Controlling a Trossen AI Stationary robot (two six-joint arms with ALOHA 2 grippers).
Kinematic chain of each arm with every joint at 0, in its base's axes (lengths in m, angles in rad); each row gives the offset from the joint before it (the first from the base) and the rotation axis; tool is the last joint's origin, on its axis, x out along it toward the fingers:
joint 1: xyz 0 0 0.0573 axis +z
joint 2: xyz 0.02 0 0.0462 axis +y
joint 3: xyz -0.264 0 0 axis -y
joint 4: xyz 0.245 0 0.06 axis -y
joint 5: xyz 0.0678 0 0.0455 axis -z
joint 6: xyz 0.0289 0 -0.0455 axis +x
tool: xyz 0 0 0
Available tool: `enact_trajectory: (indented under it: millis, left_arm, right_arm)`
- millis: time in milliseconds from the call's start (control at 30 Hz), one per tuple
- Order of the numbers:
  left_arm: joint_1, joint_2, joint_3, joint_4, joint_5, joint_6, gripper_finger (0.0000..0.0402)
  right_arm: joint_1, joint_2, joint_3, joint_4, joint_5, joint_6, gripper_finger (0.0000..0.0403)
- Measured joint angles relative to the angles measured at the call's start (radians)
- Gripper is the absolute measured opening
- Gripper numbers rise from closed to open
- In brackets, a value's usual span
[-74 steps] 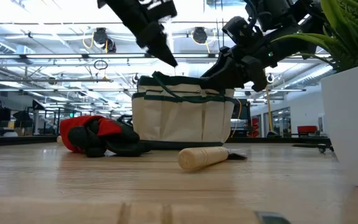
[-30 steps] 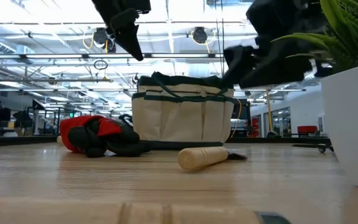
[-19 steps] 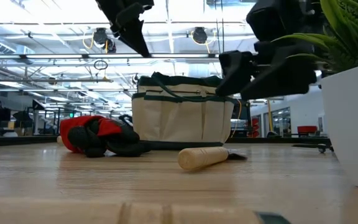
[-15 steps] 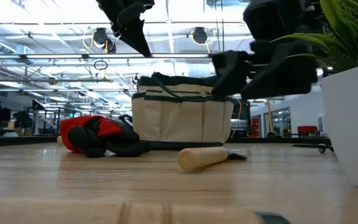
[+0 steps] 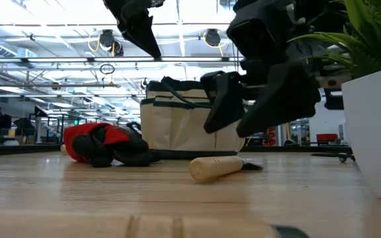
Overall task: Pick & Place Garden tools in Gardening bag
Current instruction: Put the brown trowel into the gardening bag
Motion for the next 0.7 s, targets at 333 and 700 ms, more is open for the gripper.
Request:
enact_trajectory:
  millis: [333, 700]
  left_arm:
    - [-0.034, 0.0, 0.0, 0.0, 0.0, 0.003, 0.0086]
    - [-0.034, 0.0, 0.0, 0.001, -0.011, 0.003, 0.0086]
  right_arm:
    - [-0.018, 0.0, 0.0, -0.096, 0.055, -0.033, 0.0192]
    - [-0.032, 0.0, -0.001, -0.121, 0.061, -0.052, 0.0192]
